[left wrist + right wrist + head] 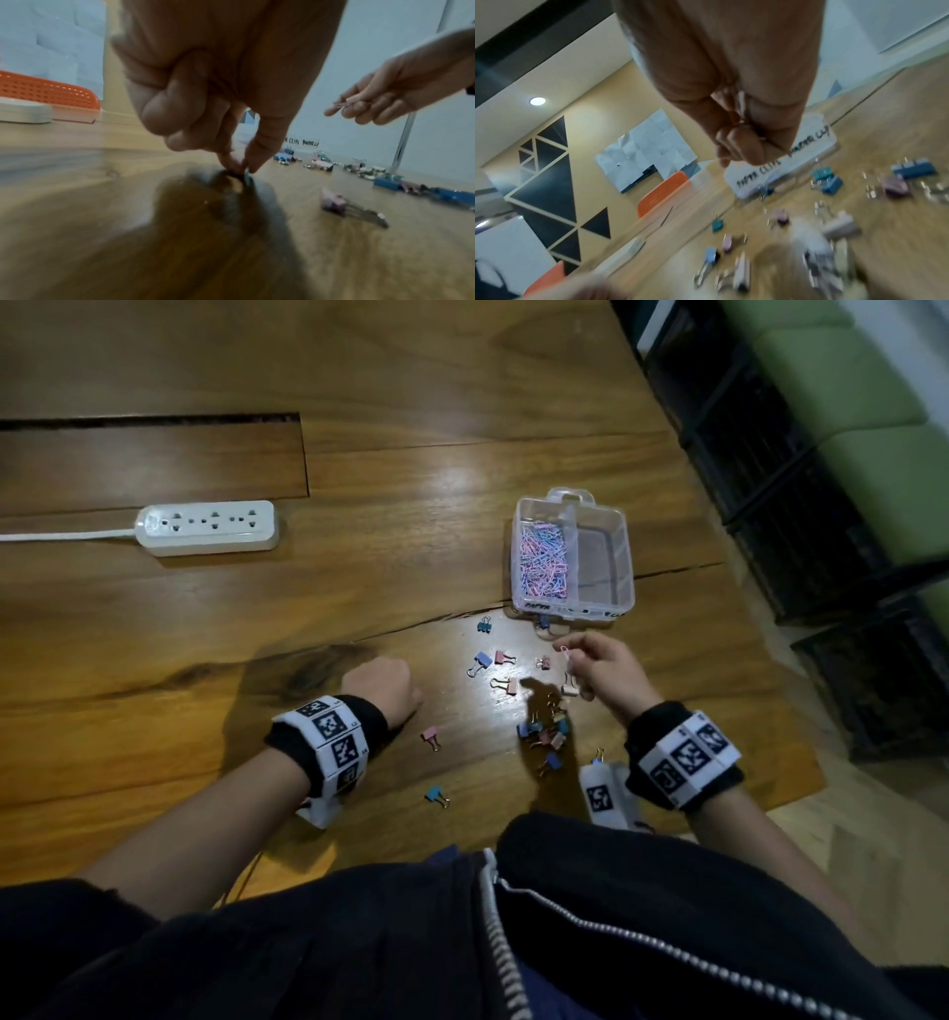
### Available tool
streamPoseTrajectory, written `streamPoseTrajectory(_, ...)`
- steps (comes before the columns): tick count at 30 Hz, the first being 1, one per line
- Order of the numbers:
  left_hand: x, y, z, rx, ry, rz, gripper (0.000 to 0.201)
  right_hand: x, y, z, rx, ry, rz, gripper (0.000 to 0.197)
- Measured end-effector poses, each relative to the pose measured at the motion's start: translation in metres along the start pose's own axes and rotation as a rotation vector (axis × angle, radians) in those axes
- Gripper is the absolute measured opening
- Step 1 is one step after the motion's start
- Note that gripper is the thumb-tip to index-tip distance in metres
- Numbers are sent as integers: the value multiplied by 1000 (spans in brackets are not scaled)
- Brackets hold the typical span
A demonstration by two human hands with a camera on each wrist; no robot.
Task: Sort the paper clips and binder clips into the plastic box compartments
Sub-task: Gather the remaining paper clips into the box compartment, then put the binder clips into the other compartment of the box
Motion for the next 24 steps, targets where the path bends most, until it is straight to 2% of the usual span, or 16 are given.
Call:
streamPoseTrajectory(2,-3,1,-1,207,-49,36,31,-13,-9,15,-78,-7,-22,22)
streamPoseTrajectory(3,-7,3,-3,442,-98,62,30,-21,-15,21,-111,-3,-28,22)
streamPoseTrajectory(6,-13,25,-6,1431,-273,156,24,-43,-37,30,-175,-32,-11,19)
streamPoseTrajectory(8,-18,49,10,1729,-339,124,18,-60,-54,30,-153,-49,18,21)
streamPoseTrajectory(10,-26,69,30,1818,-329,110,17,-77,-69,27,-114,-32,52,21)
streamPoseTrajectory(12,-40,88,44,1839,-311,118,21,-91,-78,23,-46,-8,86,9)
streamPoseTrajectory(14,-50,110,56,1891,-338,117,24,-98,-82,22,30,10,123,25)
streamPoseTrajectory(16,-59,132,70,1906,-357,85,28,-95,-80,28,-3,31,145,31)
streamPoseTrajectory(19,-67,157,85,1855,-386,8,45,-80,-62,47,-61,82,147,27)
streamPoseTrajectory(22,-72,168,87,1704,-372,-47,62,-62,-32,64,16,139,125,15)
streamPoseTrajectory(24,-73,166,89,1614,-330,-85,57,-51,-12,60,107,110,122,14)
Point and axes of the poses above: each hand's wrist, its own x-axis away from the middle knuckle, its own z-axis out of the back of the hand, y = z × x, the point moved 10 cm from there along -x, towards the middle knuckle, and after that the axes turned 1 degree about x, right-handed, at the moved point
